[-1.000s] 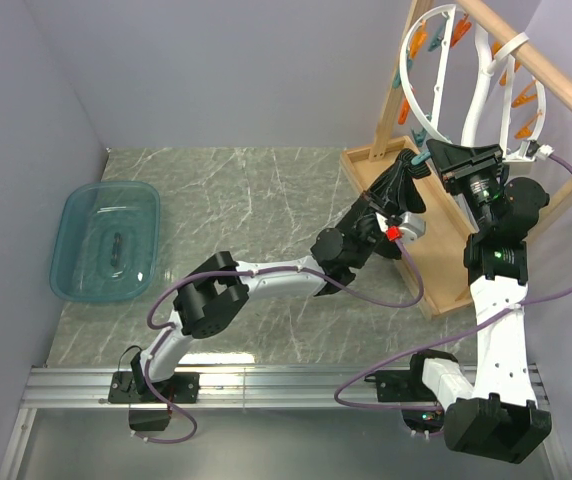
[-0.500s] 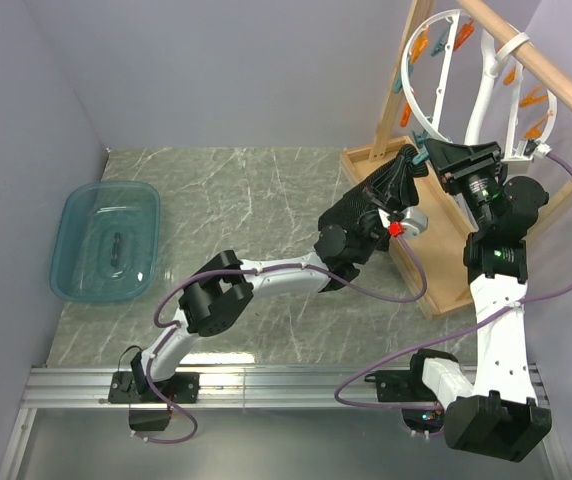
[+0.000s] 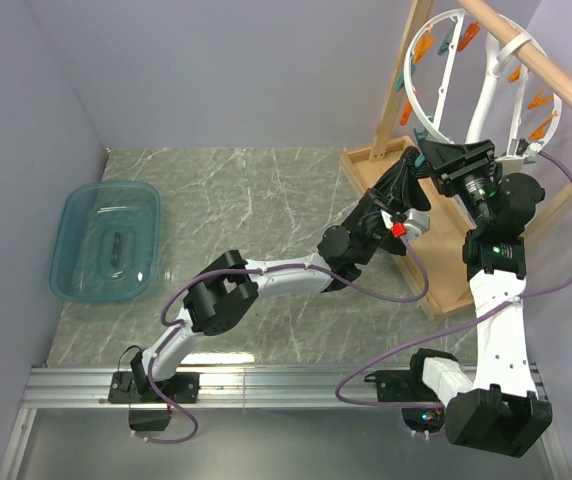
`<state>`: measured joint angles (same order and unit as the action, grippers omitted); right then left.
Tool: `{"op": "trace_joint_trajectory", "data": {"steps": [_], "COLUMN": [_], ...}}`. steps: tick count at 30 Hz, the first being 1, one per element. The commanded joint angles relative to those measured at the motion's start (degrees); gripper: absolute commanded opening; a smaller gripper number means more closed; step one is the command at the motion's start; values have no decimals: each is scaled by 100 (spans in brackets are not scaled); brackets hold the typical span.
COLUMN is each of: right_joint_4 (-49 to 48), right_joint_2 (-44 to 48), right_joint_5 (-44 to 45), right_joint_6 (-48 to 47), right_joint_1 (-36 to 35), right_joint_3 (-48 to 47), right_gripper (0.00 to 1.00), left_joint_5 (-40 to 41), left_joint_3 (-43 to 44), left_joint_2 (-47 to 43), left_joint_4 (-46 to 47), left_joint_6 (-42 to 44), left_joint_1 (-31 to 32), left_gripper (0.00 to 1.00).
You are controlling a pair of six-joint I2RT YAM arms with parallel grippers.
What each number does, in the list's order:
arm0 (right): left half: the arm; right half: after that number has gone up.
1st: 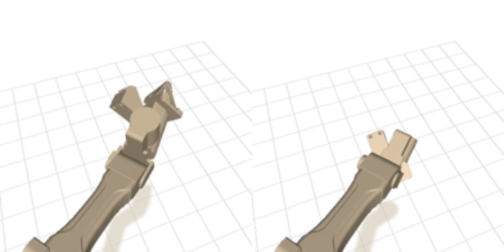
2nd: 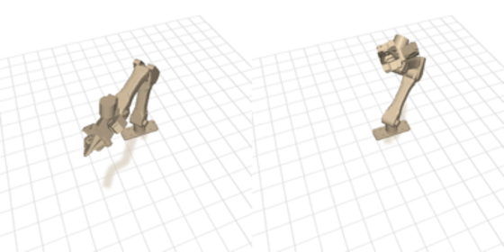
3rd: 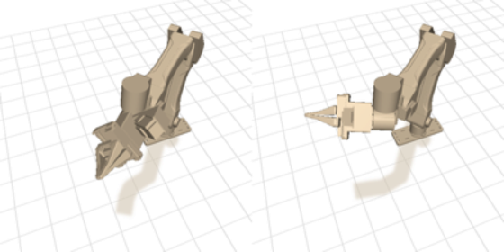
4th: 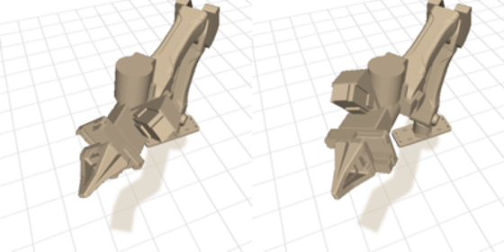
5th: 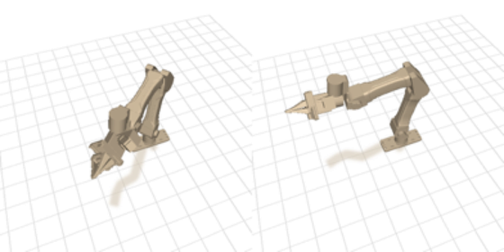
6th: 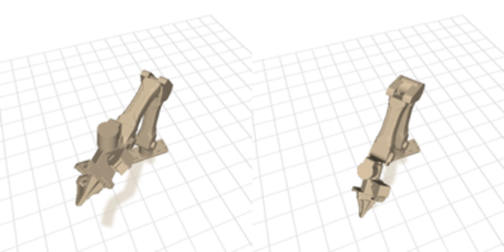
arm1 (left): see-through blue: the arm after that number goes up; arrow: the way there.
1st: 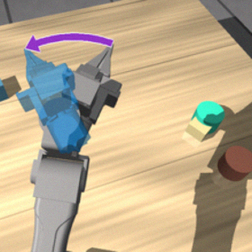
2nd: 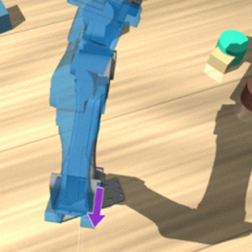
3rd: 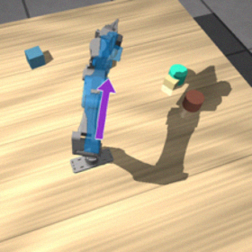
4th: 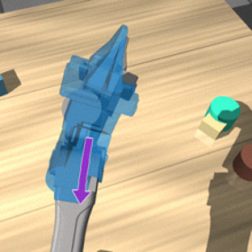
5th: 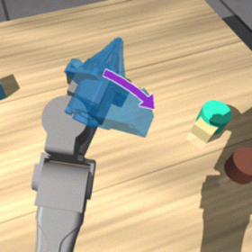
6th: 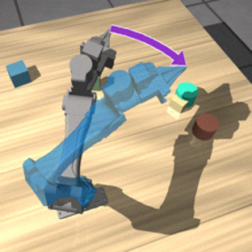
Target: Clip the underwear to the hanger
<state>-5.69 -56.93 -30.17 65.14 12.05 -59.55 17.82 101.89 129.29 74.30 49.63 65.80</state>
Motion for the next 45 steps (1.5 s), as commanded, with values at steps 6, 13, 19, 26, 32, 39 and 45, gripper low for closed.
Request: {"op": "trace_joint_trajectory", "data": {"steps": [6, 13, 19, 26, 32, 39, 45], "right_joint_4": [455, 517, 710, 1096, 1193, 1571, 1896], "right_joint_2": [-126, -73, -12, 85, 173, 217, 331], "right_joint_5": [-314, -296, -296, -428, -594, -648, -507], "right_joint_6": [139, 7, -317, -845, -1258, -1803, -2268], "right_joint_1": [69, 174, 332, 587, 667, 675, 675], "right_joint_3": [14, 22, -30, -57, -21, -57, -30], "right_gripper": [63, 63, 63, 66, 70, 80, 90], "left_joint_5": [-235, -271, -200, 212, 582, 337, -560], "left_joint_3": [-89, -424, -801, -1943, -2831, -2938, -2499], "left_joint_2": [-273, -405, -615, -1660, -2821, -3726, -4044], "left_joint_4": [1420, 1333, 1306, 508, -1294, -3718, -5811], "left_joint_6": [-366, -462, -541, -1498, -2913, -4546, -5882], "left_joint_1": [-6, 29, 73, 144, 144, -23, -497], "left_gripper": [13, 38, 55, 71, 75, 83, 90]}}
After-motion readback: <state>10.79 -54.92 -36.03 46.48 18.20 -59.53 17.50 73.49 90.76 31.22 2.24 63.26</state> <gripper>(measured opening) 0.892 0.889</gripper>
